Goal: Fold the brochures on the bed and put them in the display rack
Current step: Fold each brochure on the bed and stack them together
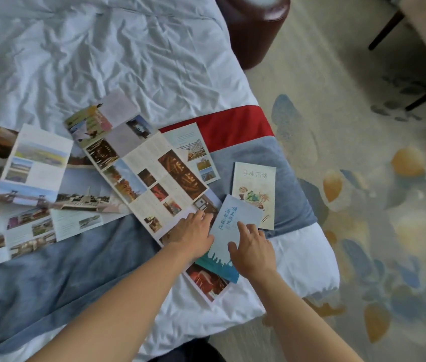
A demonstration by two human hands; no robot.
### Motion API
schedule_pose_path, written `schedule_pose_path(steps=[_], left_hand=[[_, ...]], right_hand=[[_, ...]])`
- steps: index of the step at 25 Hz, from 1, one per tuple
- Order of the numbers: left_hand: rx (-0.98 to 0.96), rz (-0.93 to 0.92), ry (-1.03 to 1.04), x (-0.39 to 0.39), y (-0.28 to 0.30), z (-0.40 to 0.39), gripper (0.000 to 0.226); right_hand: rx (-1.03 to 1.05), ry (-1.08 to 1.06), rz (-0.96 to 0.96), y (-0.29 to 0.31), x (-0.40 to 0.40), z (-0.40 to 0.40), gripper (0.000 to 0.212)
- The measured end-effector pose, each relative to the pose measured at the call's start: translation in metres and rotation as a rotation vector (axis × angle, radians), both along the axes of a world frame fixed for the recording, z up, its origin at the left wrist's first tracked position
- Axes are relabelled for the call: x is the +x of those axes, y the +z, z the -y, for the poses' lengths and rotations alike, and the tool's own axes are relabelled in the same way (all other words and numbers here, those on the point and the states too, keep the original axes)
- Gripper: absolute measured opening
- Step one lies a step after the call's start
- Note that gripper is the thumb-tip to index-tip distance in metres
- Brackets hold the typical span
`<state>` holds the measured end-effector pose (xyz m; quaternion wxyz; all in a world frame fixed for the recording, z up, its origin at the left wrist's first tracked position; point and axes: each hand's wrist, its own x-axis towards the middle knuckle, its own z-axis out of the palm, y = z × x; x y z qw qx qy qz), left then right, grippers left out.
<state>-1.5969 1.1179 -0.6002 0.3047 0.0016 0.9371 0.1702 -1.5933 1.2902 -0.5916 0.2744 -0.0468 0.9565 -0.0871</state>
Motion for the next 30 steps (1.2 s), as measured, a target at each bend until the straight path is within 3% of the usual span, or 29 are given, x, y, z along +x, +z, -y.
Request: schedule_pose_path(steps=[6,12,18,21,25,30], left_hand=[[0.048,0.045,0.077,-0.032,-0.026,0.000,0.053],[0.145,0.154,0.289,-0.051,-0.057,-0.029,0.059],[0.228,0.033,0.422,-0.056,-0.066,-0.054,0.065],[0.218,-0.059,0.394,-0.066,-0.064,-0.054,0.080],[0.064,0.034,0.220,-0.069,-0.066,-0.052,0.122],[-0.111,0.022,0.134,-0.063,-0.076,-0.052,0.122]], right_hand=[[-0.012,-0.060,0.056,-0.020,-0.025,0.002,0.057],[-0.012,-0.184,0.110,-0.041,-0.043,-0.014,0.035],[-0.200,-0.263,0.127,-0.053,-0.051,-0.029,0.057],[-0.321,-0.411,0.056,-0.050,-0.059,-0.026,0.063],[-0.451,-0.571,0.039,-0.046,-0.077,-0.012,0.064],[-0.471,-0.488,0.100,-0.050,-0.080,-0.001,0.062]])
